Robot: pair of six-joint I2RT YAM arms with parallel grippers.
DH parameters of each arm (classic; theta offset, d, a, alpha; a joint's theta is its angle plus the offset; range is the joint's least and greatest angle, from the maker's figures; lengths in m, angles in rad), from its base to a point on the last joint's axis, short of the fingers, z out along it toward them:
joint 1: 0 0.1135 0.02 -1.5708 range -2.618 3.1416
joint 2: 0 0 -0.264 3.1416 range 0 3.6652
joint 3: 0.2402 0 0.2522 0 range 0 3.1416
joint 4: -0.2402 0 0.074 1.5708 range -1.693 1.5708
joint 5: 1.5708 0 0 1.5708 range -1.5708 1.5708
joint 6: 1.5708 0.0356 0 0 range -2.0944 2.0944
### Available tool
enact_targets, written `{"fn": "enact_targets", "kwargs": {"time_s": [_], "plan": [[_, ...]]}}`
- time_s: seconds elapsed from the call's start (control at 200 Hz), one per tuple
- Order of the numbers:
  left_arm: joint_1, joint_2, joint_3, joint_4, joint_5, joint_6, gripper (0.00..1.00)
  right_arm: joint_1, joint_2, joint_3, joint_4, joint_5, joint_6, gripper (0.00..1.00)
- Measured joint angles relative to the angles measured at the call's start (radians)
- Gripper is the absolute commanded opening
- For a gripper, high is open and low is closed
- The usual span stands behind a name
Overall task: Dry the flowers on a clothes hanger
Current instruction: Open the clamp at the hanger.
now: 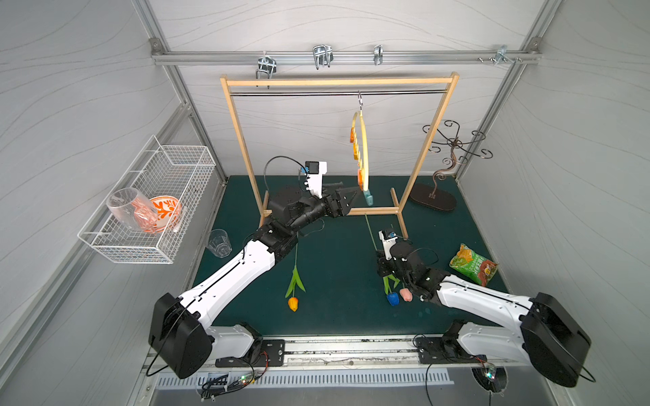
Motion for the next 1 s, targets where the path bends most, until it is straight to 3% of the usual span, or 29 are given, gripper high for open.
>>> {"fn": "enact_targets", "kwargs": {"time_s": [0.245,0.565,1.0], "plan": [[-0.037,0.103,0.093,-0.042,-0.01,0.041,0.86,0.0,0.004,0.006,-0.005,-0.006,0.0,0.0],[-0.115,0.257,0.349,-0.145,-0.038,0.144,0.85,0.0,0.02,0.019,-0.006,-0.013,0.0,0.0],[-0.125,0.5,0.623,-0.29,-0.063,0.172,0.86,0.0,0.02,0.019,-0.014,-0.011,-0.001,0.0]]}}
